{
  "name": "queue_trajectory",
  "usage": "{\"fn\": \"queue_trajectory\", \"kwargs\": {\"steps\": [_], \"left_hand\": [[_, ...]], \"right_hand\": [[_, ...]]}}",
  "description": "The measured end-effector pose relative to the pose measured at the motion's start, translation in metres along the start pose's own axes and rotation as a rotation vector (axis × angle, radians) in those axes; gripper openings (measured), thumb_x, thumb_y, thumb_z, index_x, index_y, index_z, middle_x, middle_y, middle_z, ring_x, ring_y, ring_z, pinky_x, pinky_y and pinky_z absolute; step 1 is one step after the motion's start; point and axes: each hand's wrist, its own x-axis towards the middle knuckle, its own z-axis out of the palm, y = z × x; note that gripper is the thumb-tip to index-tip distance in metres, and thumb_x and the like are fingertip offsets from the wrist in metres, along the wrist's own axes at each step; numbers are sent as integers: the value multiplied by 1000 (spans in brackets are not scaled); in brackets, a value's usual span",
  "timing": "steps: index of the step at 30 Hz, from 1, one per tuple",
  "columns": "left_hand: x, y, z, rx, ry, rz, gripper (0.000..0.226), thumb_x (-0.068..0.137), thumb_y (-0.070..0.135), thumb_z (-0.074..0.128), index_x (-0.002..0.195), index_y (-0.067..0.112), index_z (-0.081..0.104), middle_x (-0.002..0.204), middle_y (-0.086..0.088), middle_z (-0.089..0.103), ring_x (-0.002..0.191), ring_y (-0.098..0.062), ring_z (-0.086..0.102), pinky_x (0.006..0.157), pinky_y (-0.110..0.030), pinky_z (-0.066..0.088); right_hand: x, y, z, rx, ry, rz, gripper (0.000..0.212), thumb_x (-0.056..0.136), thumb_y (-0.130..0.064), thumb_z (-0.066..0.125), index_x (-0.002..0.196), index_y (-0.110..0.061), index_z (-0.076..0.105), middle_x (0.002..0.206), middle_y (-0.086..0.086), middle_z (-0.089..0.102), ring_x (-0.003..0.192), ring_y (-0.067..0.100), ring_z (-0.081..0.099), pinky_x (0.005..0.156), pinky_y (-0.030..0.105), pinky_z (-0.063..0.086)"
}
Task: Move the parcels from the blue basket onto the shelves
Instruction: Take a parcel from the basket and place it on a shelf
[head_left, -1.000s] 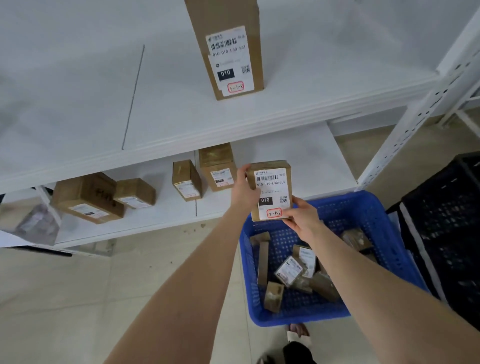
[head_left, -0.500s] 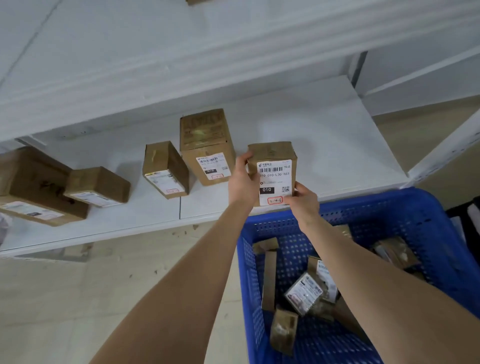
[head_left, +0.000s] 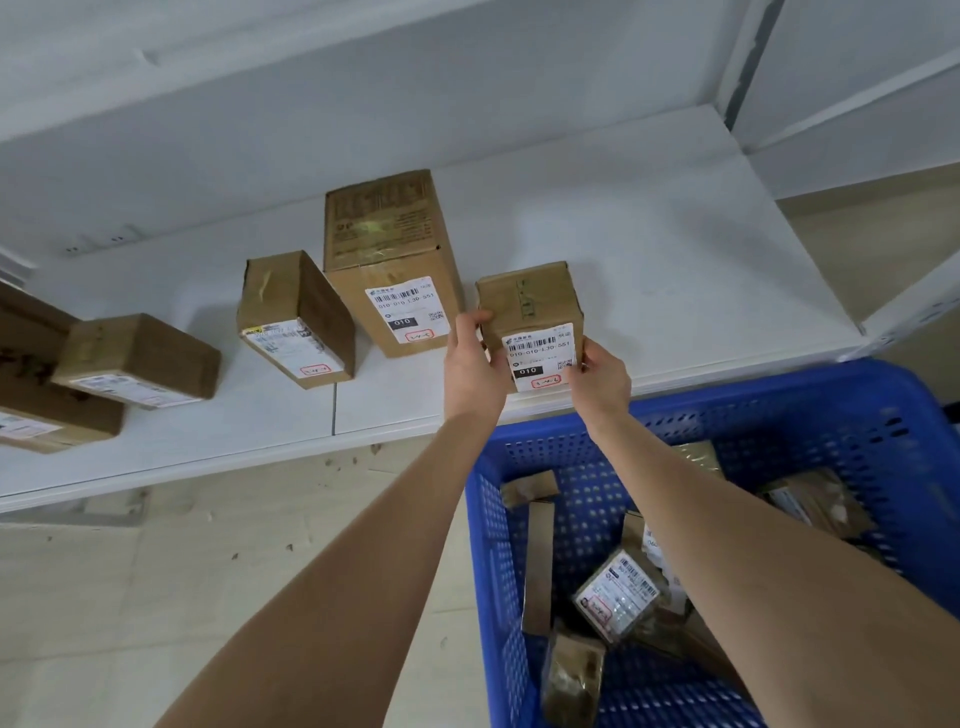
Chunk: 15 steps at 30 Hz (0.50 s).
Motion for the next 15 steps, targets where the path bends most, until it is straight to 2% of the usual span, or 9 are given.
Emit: {"fn": "queue_trajectory", "kwargs": {"steps": [1, 3, 5, 8, 10, 12, 14, 15], "left_hand": [[-1, -1, 1, -1, -1, -5, 36, 90, 0, 53, 123, 12, 46, 129, -5, 51, 110, -23, 56, 95, -38, 49], [-4, -2, 2, 0, -8, -7, 37, 90, 0, 54, 122, 13, 45, 130, -5, 48, 110, -23, 56, 93, -38, 50], [-8, 0, 2, 38, -16, 8, 39, 90, 2, 55, 125, 15, 43, 132, -5, 46, 110, -23, 56, 90, -35, 51], [-14, 9, -5, 213, -23, 34, 48, 91, 5, 55, 135, 14, 40, 139, -6, 38, 112, -23, 53, 80, -25, 44], [-17, 17, -11, 344, -38, 100, 54, 90, 3, 52, 140, 14, 36, 146, -3, 33, 119, -23, 50, 82, -30, 47], [-18, 27, -14, 439, -101, 178, 64, 88, -3, 47, 146, 15, 30, 153, 1, 25, 134, -21, 39, 96, -33, 46], [-19, 35, -13, 532, -192, 220, 70, 88, -8, 43, 151, 12, 20, 159, 0, 14, 145, -18, 18, 112, -32, 33], [-19, 38, -11, 586, -235, 220, 72, 88, -9, 42, 152, 11, 14, 160, 0, 9, 147, -16, 9, 117, -30, 24]], "right_hand": [[1, 1, 0, 2, -7, 1, 36, 96, -6, 47, 123, -21, 64, 119, 0, 69, 109, 20, 62, 74, 18, 48], [2, 0, 0, 2, -31, 17, 38, 95, -6, 50, 127, -20, 61, 121, 1, 67, 112, 21, 61, 84, 26, 51], [2, -3, -3, -41, -61, 31, 49, 93, -8, 56, 140, -20, 49, 132, 3, 60, 121, 24, 56, 94, 33, 49], [-7, -16, -20, -211, -34, -7, 80, 89, -19, 67, 153, -17, 19, 157, 4, 26, 136, 26, 40, 101, 40, 44], [-14, -26, -34, -404, 7, -179, 86, 89, -24, 67, 154, -17, 11, 161, 5, 8, 144, 25, 27, 104, 42, 42], [-18, -38, -41, -667, 1, -457, 81, 92, -19, 63, 155, -15, 12, 162, 8, 4, 148, 26, 15, 110, 40, 35], [-17, -52, -40, -817, -35, -720, 74, 90, -6, 61, 153, -11, 22, 161, 12, 10, 148, 29, 13, 115, 40, 29], [-17, -58, -38, -867, -69, -769, 72, 90, -1, 59, 152, -10, 24, 161, 12, 11, 148, 29, 12, 117, 39, 25]]}}
